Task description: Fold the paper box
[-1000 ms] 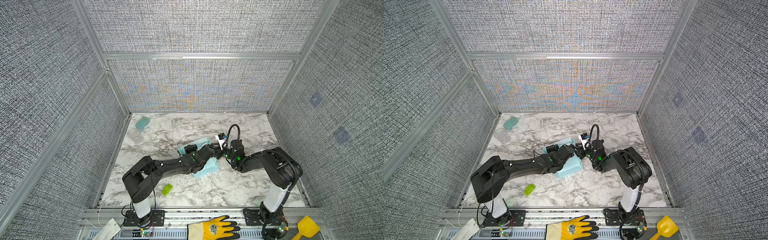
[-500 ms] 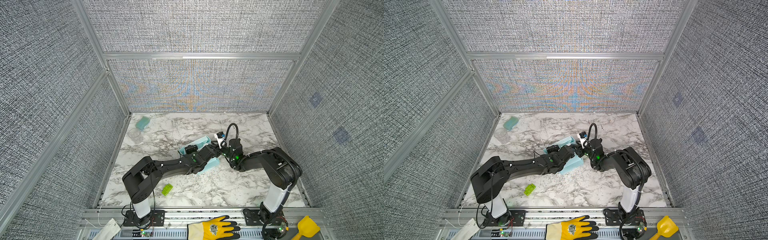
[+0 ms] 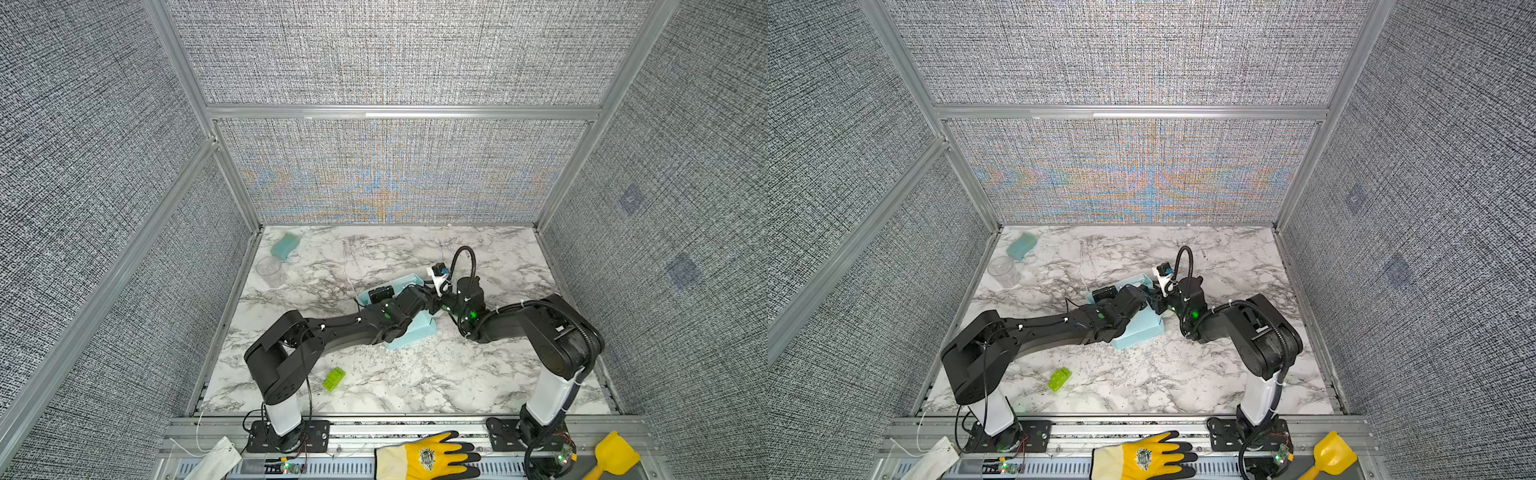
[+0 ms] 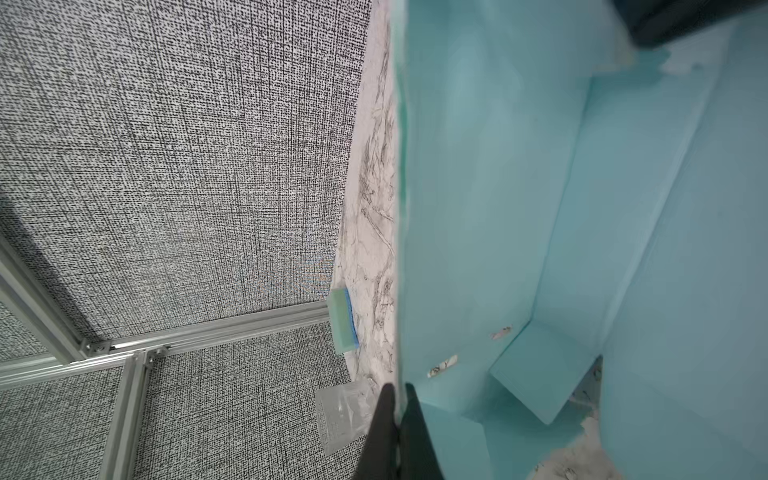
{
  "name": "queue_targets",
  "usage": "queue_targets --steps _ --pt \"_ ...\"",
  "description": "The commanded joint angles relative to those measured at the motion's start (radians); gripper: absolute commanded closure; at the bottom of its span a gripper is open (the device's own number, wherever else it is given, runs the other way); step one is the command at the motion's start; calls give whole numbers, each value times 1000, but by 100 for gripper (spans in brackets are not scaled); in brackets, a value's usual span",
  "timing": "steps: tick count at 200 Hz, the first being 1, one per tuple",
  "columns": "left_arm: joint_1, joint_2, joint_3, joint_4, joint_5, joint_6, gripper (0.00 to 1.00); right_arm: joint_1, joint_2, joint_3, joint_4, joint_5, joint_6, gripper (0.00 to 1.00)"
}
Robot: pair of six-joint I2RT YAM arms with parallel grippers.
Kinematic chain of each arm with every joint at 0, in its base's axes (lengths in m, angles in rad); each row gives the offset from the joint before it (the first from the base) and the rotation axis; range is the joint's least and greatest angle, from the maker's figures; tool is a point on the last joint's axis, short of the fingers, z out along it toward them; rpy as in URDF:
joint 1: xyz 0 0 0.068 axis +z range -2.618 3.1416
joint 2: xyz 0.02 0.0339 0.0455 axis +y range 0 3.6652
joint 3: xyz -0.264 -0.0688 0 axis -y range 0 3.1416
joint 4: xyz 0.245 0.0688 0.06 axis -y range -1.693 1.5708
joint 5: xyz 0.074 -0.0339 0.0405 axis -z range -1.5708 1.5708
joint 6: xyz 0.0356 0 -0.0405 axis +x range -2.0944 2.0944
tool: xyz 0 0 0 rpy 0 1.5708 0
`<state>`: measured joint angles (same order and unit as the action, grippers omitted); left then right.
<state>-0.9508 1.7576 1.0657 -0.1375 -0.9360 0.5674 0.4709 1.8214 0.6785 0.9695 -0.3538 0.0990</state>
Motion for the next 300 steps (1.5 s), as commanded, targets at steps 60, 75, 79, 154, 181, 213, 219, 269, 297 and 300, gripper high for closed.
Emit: queue_targets --steps 60,75,79,154,181,213,219,269,297,300 --pt "9 25 22 -39 29 -31 100 -16 -49 -56 29 -22 7 40" --pt "12 24 23 -40 33 -33 100 -30 -56 -70 38 -35 17 37" --pt "12 23 23 -39 33 -32 100 -34 -58 -75 41 -37 19 37" --pt "13 29 25 -43 43 -37 100 -121 -63 -122 131 -102 106 35" --pt "13 47 39 -61 46 -44 100 -121 -39 -116 135 -93 107 35" --pt "14 68 54 -80 25 -57 100 -123 -19 -115 151 -87 115 35" --pt "14 70 57 -80 22 -59 100 -123 -19 -118 153 -85 114 35" --pt "27 103 75 -95 28 -61 100 -129 -6 -116 157 -105 116 36" --pt "30 121 86 -101 33 -58 100 -129 24 -83 134 -122 113 36" --pt "30 121 86 -101 33 -58 100 -129 28 -78 132 -125 113 36"
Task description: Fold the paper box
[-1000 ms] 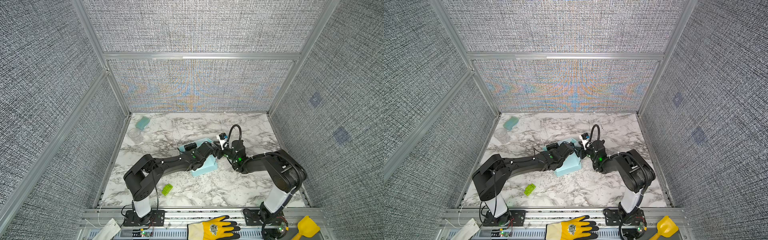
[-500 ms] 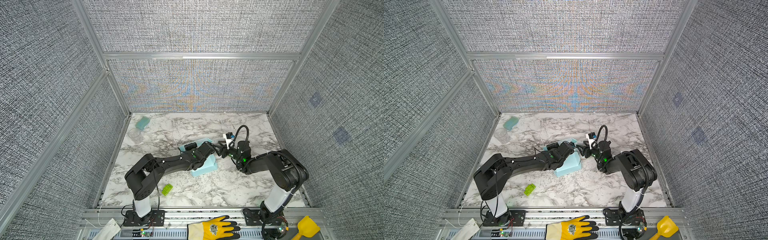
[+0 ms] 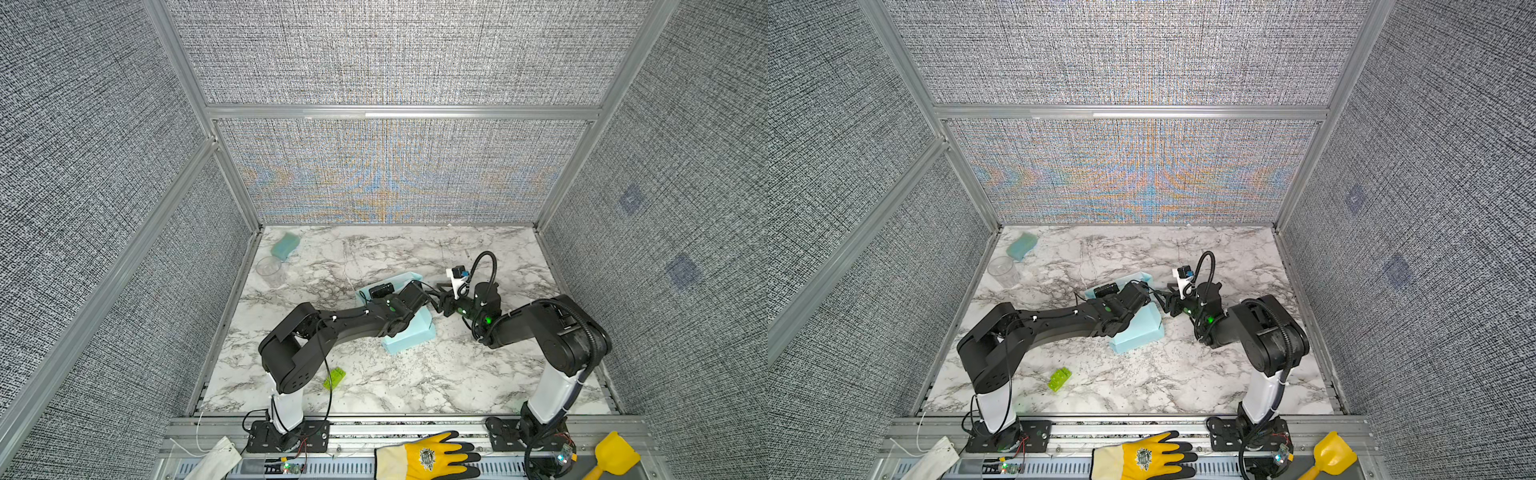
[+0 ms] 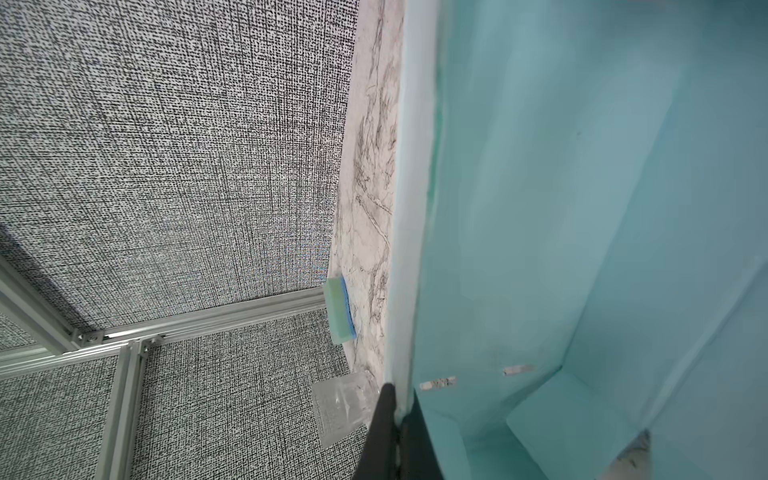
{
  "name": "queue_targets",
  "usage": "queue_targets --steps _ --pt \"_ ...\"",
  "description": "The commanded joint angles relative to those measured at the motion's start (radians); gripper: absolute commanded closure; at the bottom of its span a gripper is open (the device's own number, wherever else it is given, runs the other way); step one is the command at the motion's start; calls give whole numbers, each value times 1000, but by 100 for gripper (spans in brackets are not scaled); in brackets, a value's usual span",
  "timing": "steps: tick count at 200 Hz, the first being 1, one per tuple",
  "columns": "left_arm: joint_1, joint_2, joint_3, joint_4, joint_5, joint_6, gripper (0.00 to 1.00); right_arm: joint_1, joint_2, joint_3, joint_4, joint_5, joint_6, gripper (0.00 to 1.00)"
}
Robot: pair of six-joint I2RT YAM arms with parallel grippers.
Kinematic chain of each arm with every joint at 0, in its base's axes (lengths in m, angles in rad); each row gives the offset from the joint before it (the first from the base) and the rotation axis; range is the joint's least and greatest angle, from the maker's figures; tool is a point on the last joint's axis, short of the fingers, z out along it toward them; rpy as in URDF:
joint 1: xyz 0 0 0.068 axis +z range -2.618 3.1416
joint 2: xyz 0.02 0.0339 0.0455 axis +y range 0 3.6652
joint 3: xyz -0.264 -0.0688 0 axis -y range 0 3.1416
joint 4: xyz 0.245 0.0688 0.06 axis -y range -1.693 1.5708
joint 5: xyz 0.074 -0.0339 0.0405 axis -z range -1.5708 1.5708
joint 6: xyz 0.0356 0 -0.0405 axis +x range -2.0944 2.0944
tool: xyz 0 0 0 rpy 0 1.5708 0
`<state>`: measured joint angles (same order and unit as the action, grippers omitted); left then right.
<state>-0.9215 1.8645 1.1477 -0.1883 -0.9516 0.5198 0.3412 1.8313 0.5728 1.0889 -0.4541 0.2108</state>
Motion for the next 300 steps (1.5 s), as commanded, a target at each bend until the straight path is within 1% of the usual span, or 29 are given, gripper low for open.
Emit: queue_targets --steps 1,72,131,174,198,225,249,285,300 --pt "1 14 4 -50 49 -10 100 2 19 30 12 -26 1 36" --pt "1 -10 4 -53 64 -12 100 8 101 128 -47 -57 -7 37" --pt "0 -4 8 -59 71 -19 100 47 116 186 -130 -82 -53 43" --pt "-1 0 10 -60 76 -21 100 60 117 196 -144 -100 -60 42" --pt "0 -1 10 -62 78 -24 100 71 120 202 -148 -80 -60 42" --pt "-1 -5 10 -65 80 -29 100 82 122 202 -142 -24 -61 42" --pt "-1 -6 12 -66 83 -28 100 88 123 201 -130 4 -57 44" --pt "-2 -10 10 -66 87 -30 100 90 111 193 -107 -8 -49 43" --pt "-2 -9 9 -67 89 -32 100 90 87 178 -108 -26 -50 41"
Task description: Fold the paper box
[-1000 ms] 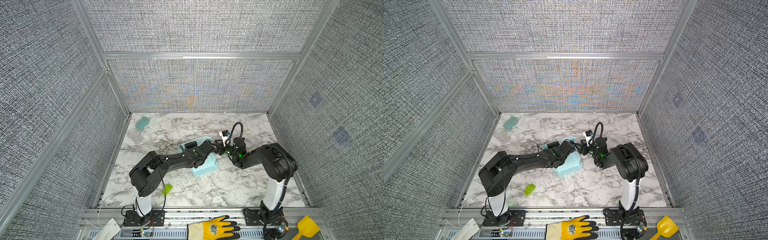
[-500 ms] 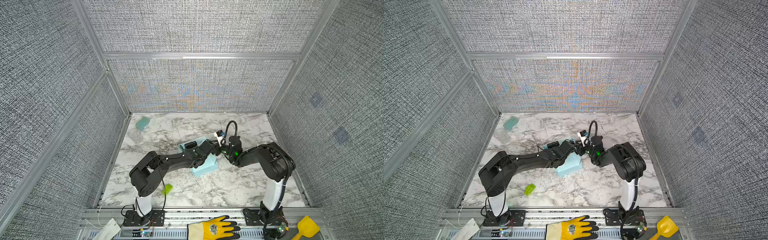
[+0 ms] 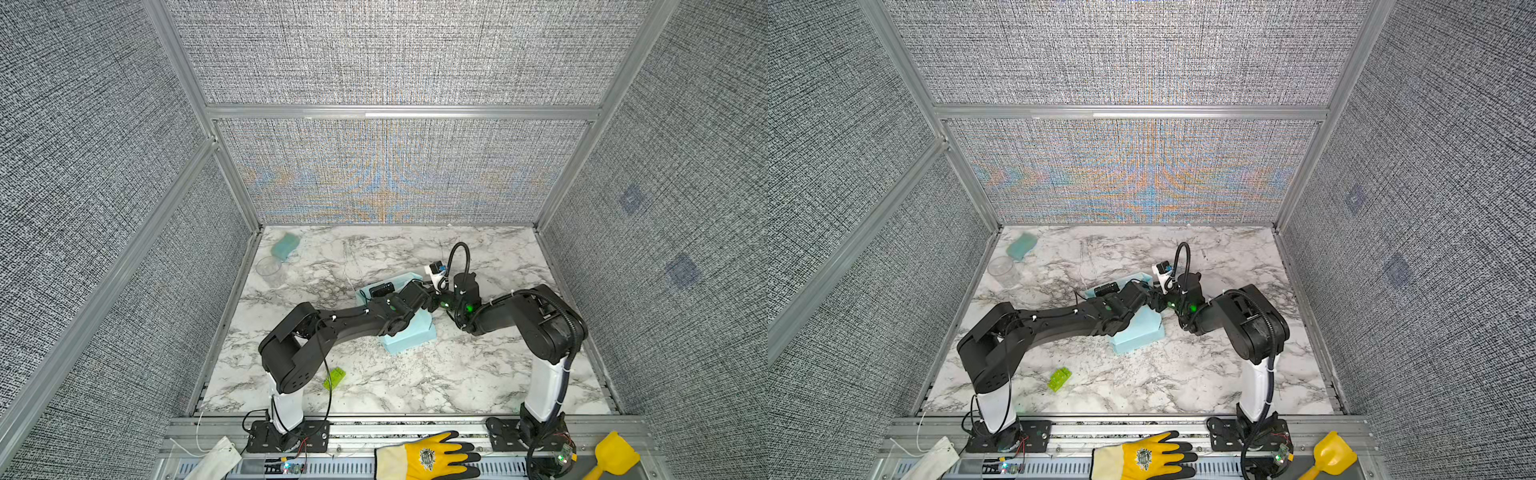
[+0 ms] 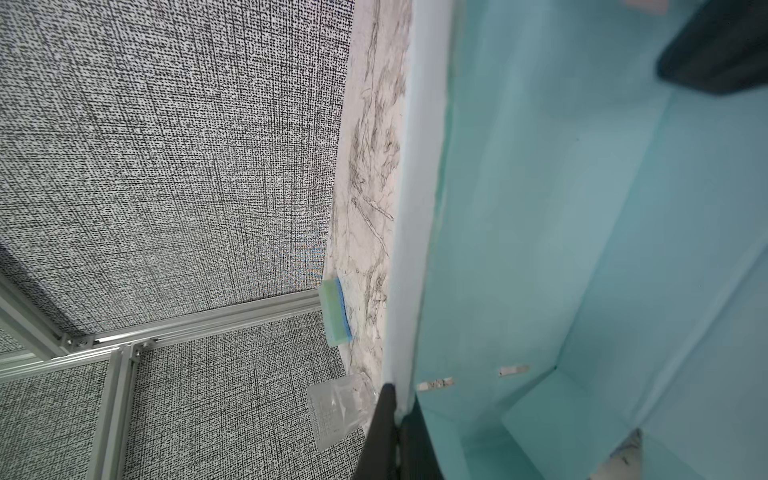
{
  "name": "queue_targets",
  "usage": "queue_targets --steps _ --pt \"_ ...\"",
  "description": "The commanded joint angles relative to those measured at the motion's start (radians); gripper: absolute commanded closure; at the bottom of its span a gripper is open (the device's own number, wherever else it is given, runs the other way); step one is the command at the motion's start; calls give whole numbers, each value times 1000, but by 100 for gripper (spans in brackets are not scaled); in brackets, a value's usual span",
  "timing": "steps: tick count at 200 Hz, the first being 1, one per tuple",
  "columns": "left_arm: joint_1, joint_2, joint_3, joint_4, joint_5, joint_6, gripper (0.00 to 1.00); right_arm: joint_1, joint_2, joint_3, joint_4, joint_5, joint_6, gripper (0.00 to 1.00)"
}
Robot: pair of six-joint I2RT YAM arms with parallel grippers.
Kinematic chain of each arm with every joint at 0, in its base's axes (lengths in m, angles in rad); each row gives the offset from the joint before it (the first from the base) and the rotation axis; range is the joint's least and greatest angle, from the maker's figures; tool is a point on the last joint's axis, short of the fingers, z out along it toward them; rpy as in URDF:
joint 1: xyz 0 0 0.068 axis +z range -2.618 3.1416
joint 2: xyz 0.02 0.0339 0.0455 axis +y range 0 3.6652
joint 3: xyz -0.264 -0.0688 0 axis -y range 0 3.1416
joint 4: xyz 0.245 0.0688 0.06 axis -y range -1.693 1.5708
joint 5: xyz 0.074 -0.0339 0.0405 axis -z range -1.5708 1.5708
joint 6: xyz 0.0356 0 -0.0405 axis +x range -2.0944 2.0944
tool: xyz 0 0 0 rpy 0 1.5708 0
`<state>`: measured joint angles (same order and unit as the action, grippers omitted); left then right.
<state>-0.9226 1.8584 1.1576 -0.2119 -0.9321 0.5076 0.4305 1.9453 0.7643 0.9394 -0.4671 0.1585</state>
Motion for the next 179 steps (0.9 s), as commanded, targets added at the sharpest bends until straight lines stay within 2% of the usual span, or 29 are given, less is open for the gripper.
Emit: queue_targets --steps 1,54,105,126,179 --pt "-1 -2 -1 -43 69 -20 100 1 -30 -14 40 -14 2 40" --pt "-2 0 2 -43 72 -21 100 -37 -132 -102 50 -59 16 34" --pt "0 -1 -5 -40 75 -20 100 -123 -125 -170 246 -148 135 33" --pt "0 2 -3 -41 75 -20 100 -142 -101 -170 269 -150 162 33" --pt "-1 3 1 -44 75 -21 100 -132 -37 -76 107 -159 124 34"
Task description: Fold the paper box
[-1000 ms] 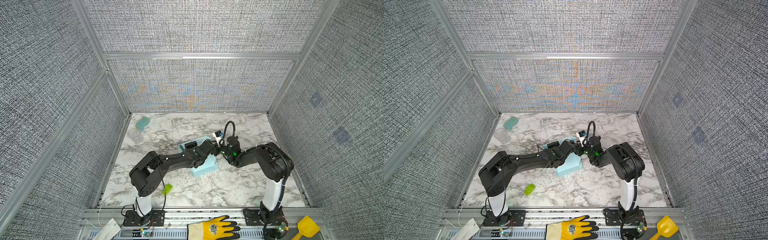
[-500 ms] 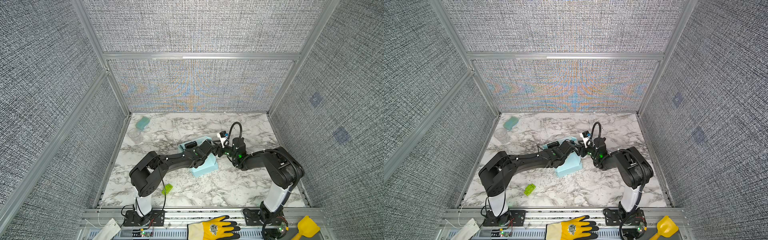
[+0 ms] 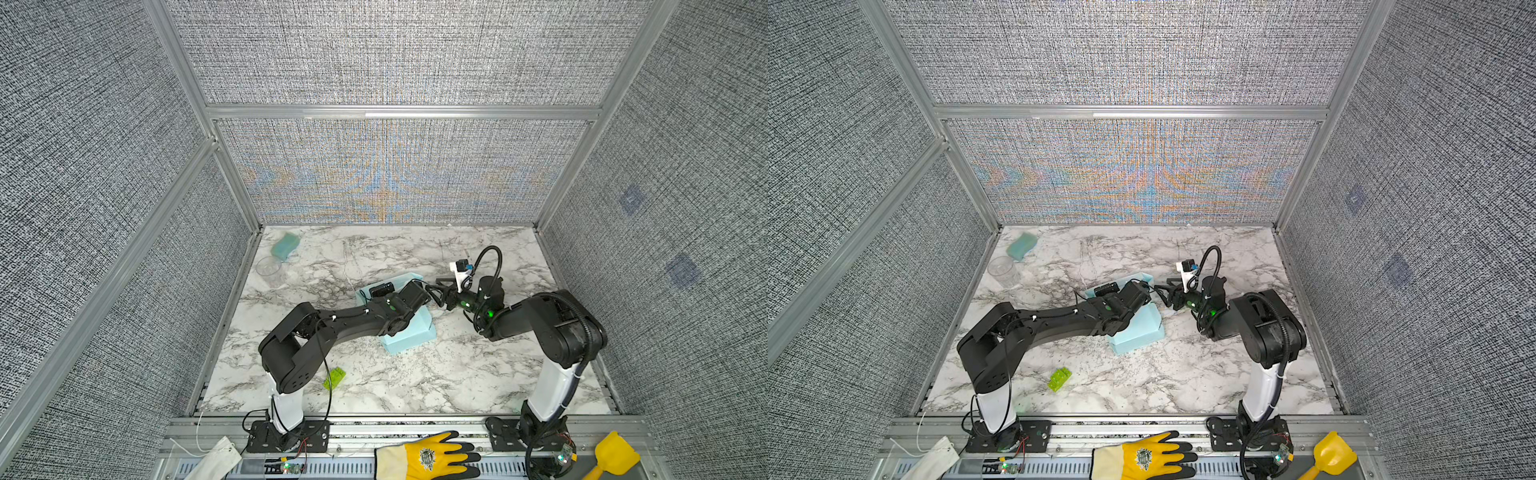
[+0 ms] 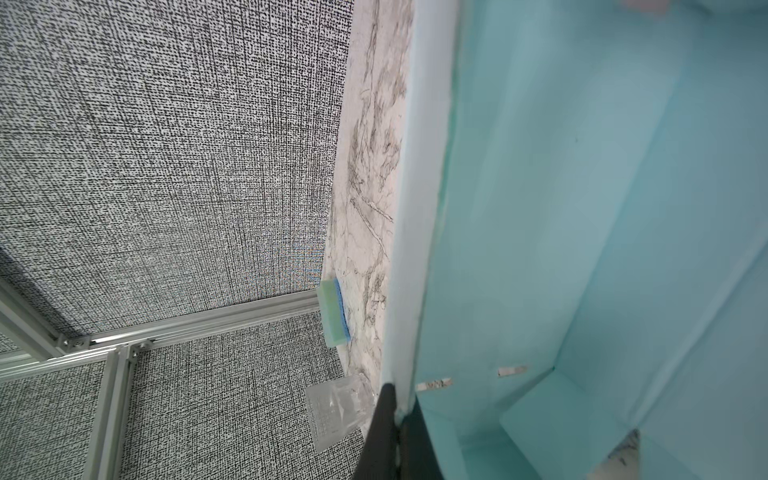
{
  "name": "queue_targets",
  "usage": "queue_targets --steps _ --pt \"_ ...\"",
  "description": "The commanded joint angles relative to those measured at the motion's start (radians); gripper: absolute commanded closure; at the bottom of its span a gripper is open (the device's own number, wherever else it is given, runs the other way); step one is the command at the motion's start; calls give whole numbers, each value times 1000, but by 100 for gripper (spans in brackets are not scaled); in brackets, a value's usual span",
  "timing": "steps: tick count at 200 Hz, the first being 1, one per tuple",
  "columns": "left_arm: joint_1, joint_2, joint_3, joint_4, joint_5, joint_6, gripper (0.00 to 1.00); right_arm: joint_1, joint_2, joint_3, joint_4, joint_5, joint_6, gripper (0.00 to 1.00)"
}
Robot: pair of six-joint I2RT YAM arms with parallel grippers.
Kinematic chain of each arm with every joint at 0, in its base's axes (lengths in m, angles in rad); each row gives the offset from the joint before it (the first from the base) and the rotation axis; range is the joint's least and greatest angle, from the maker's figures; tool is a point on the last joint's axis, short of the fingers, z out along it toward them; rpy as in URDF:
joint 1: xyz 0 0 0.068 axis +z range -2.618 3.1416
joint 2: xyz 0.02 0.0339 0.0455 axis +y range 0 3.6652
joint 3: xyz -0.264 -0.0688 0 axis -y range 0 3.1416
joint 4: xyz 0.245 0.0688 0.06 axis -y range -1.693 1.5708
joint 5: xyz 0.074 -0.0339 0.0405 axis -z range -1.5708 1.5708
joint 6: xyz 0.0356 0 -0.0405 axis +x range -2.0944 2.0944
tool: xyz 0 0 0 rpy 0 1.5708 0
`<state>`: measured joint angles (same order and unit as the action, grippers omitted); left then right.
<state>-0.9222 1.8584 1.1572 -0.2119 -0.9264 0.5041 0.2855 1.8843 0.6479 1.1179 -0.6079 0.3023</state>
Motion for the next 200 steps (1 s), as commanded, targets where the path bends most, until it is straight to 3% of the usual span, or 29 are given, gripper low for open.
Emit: queue_targets --steps 1,102,200 --pt "-1 4 2 -44 69 -18 100 14 25 42 -74 -19 -21 34" --pt "-5 -2 4 -52 74 -21 100 110 70 138 -242 45 -155 46" --pt "-12 -2 7 -60 81 -26 100 143 59 180 -303 169 -197 49"
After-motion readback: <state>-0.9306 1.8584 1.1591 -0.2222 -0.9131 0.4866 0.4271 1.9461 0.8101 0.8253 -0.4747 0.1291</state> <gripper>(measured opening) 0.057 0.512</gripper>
